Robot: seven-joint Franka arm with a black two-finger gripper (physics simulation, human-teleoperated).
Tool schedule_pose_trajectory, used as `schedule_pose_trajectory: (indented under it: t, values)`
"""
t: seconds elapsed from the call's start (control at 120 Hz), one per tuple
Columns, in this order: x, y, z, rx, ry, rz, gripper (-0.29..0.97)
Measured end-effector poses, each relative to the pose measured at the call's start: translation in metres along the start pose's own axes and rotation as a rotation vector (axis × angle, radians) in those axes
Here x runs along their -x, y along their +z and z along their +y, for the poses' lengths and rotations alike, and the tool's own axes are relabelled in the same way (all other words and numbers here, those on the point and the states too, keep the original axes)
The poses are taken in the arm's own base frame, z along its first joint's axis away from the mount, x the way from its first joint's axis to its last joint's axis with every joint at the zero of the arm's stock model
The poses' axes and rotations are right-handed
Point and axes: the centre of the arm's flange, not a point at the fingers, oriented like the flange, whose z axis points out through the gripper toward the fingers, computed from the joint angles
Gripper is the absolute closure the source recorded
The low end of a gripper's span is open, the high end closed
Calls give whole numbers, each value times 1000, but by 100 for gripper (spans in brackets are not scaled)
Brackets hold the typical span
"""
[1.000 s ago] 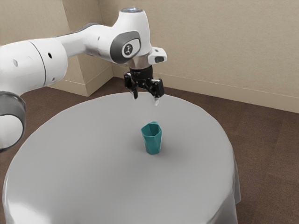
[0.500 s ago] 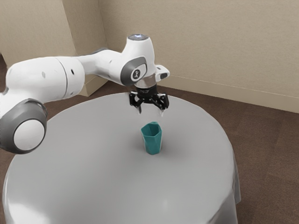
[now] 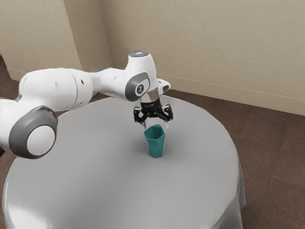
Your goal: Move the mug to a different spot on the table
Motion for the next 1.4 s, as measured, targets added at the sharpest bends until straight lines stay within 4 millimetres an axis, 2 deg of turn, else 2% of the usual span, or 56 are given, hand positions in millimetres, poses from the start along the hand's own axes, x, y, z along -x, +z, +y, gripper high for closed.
schedule_pose_trajectory:
  t: [0.5,0.592,0.742,0.9,1.033,1.225,1.4]
  values:
    - [-6,27,3,1,-19,2,2]
    - [-6,29,3,1,-20,0,11]
    - [-6,28,3,2,-20,1,41]
    - [-6,27,4,16,-33,-8,50]
    - [-7,11,3,20,-36,3,59]
    - [-3,-24,5,30,-40,-3,66]
    - [2,-42,-3,11,-47,-37,69]
